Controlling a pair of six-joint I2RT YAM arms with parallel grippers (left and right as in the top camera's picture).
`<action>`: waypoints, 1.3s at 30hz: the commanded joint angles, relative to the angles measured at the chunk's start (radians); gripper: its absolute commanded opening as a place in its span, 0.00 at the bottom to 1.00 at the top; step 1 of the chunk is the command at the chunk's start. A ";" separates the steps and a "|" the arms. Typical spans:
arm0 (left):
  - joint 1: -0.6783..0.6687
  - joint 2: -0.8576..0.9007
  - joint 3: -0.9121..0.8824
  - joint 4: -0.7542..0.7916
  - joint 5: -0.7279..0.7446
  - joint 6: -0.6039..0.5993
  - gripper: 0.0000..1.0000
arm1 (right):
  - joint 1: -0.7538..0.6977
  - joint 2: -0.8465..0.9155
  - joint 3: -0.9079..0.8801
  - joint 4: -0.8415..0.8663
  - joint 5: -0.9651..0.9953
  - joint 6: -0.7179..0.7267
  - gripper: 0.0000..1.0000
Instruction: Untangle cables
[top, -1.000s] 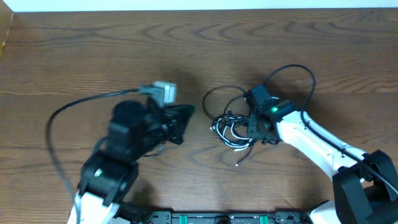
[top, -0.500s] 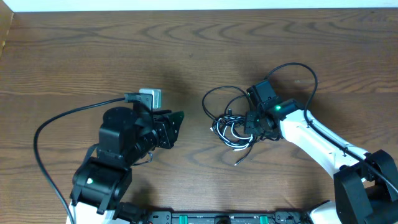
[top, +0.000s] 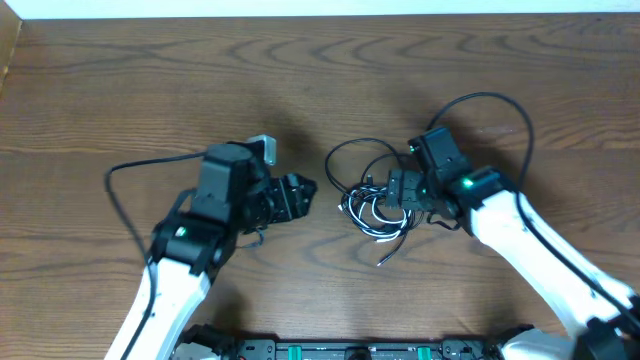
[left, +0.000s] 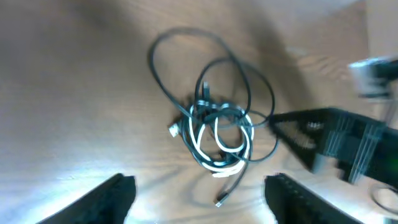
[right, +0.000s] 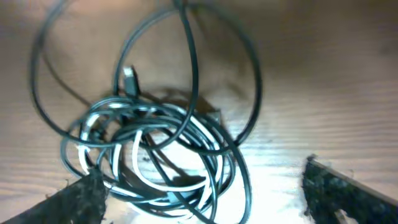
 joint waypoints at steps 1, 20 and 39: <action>-0.044 0.084 0.012 -0.015 0.057 -0.120 0.77 | -0.011 -0.068 0.002 -0.020 0.142 0.020 0.99; -0.427 0.470 0.012 0.138 -0.298 -0.532 0.79 | -0.011 -0.125 0.001 -0.153 0.231 0.211 0.99; -0.448 0.694 0.012 0.322 -0.372 -0.549 0.38 | -0.083 -0.125 0.001 -0.242 0.230 0.255 0.99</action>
